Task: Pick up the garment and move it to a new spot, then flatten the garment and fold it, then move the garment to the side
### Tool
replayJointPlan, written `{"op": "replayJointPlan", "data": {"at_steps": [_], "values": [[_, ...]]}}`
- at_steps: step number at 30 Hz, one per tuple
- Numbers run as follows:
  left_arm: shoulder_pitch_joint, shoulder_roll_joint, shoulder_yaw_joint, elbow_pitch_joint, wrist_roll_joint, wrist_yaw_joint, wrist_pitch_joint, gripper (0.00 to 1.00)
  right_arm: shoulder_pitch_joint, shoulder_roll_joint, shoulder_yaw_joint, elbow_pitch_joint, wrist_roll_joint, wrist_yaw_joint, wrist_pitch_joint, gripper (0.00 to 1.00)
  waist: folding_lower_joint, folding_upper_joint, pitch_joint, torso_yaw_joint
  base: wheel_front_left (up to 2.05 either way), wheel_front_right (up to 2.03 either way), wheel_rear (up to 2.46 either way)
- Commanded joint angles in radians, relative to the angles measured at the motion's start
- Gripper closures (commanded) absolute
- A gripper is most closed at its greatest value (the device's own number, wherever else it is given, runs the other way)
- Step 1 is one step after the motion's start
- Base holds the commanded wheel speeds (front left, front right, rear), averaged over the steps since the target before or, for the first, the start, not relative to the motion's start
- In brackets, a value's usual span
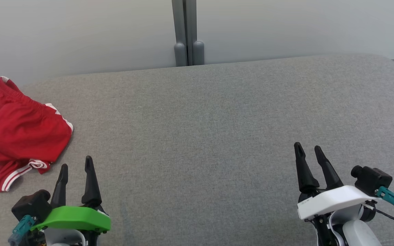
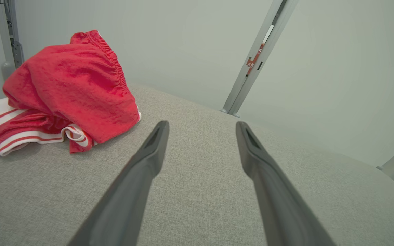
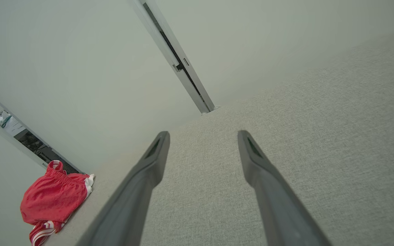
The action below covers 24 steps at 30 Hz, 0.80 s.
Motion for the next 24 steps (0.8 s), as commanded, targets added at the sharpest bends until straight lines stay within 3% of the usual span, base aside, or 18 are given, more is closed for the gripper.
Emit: {"op": "replayJointPlan", "data": {"at_steps": [1,24], "values": [[0.004,0.011,-0.003,-0.004,0.035,0.005,-0.011,0.00,0.000,-0.006,0.005,-0.012,-0.033,0.001,-0.011,0.00,0.0000,0.0000,0.000,0.000,0.00,0.00,0.00],[0.009,0.027,-0.049,0.000,0.230,0.031,-0.046,0.00,0.012,-0.007,-0.001,-0.012,-0.279,0.001,-0.063,0.00,0.0000,0.0000,-0.010,0.005,0.00,0.00,0.00]]}}
